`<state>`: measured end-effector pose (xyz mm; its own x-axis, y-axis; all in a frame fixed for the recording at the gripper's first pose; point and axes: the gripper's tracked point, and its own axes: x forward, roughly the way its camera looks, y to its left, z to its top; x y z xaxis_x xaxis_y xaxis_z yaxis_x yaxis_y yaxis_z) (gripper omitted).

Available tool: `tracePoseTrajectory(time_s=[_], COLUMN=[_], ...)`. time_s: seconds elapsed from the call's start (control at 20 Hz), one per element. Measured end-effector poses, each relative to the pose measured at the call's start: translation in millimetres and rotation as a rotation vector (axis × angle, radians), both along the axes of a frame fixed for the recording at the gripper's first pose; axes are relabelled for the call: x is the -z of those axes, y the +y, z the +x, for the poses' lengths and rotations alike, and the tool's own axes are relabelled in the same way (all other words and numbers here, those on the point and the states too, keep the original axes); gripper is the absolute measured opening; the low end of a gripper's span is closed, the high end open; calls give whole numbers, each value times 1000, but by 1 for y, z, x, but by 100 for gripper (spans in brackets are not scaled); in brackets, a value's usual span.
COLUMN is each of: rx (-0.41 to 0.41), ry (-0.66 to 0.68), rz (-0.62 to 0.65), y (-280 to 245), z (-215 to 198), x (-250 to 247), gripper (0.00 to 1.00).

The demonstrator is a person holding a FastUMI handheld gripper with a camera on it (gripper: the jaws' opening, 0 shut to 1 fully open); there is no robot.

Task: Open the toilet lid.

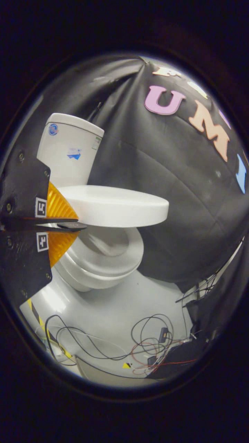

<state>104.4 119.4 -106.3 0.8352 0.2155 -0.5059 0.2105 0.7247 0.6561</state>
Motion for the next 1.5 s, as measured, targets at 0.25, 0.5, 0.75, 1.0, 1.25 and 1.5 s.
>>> tracePoseTrajectory(time_s=[0.25,0.5,0.75,1.0,1.25,1.5], rx=[-38,-73,-119,-159,-176,-203], ry=[-57,-93,-152,-205,-237,-271], rz=[-50,-100,-213,-327,-333,-385], y=[16,26,45,59,73,85], z=[-1,-5,-7,-9,-11,-14], x=[-23,-41,-62,-76,-88,-100], gripper=[1,1,1,2,2,2])
